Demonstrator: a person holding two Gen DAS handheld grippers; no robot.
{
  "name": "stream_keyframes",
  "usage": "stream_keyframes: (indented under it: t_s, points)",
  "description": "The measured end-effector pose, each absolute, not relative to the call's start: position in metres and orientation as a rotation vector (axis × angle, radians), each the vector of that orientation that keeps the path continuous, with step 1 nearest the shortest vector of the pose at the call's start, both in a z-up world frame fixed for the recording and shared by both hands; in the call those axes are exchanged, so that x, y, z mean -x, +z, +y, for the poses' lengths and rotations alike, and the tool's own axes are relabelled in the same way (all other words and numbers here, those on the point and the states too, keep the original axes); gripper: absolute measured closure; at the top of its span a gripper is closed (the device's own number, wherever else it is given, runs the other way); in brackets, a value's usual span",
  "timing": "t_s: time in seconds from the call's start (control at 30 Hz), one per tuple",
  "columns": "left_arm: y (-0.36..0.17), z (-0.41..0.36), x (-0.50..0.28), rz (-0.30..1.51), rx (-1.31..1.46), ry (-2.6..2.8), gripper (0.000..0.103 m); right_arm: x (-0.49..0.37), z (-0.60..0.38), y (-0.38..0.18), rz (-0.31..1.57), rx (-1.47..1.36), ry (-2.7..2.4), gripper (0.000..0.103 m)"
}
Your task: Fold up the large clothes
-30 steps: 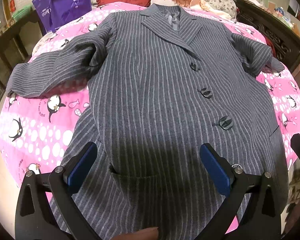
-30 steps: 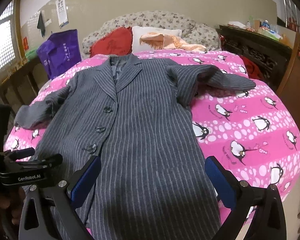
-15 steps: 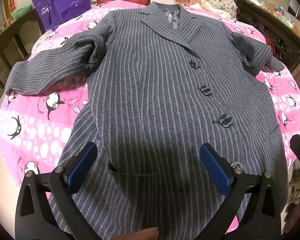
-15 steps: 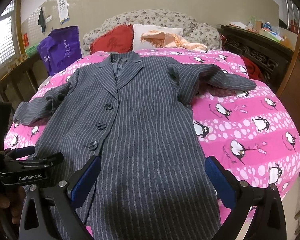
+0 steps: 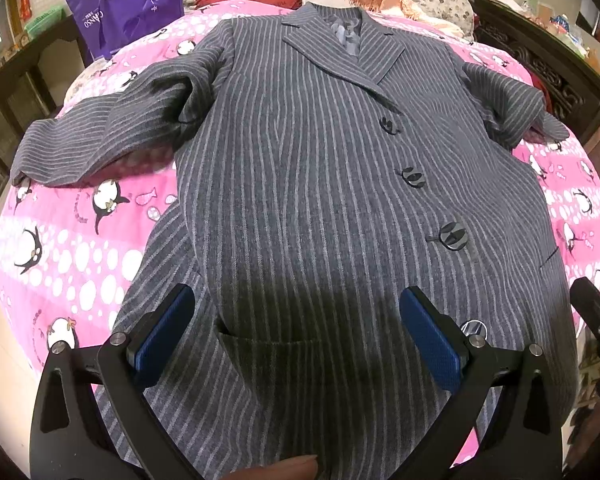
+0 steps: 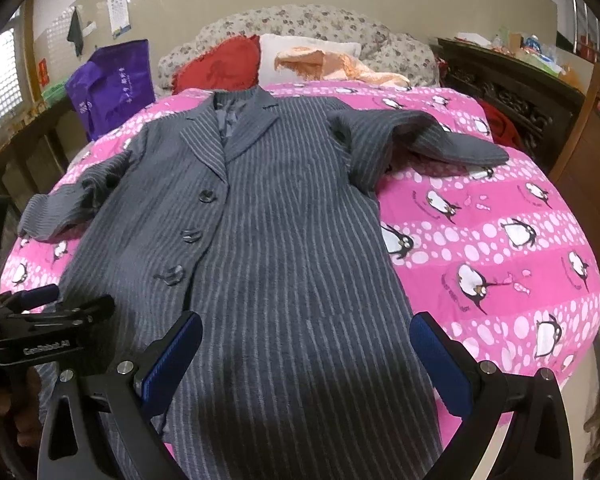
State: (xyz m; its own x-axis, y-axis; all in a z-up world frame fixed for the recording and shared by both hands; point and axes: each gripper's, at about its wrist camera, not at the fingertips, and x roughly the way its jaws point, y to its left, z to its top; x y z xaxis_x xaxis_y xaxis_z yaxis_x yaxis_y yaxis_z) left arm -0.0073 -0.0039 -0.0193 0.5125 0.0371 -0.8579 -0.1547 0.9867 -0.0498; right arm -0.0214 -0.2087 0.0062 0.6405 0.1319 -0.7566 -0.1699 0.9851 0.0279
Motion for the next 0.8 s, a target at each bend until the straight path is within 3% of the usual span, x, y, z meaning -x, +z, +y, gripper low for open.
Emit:
stream_keyframes:
  t_s: [0.8]
  points:
    - [-0.020,0.005,-0.005,1.012,0.135,0.134,0.000,0.000,-0.211,0.001,0.885,0.017,0.171,0.000]
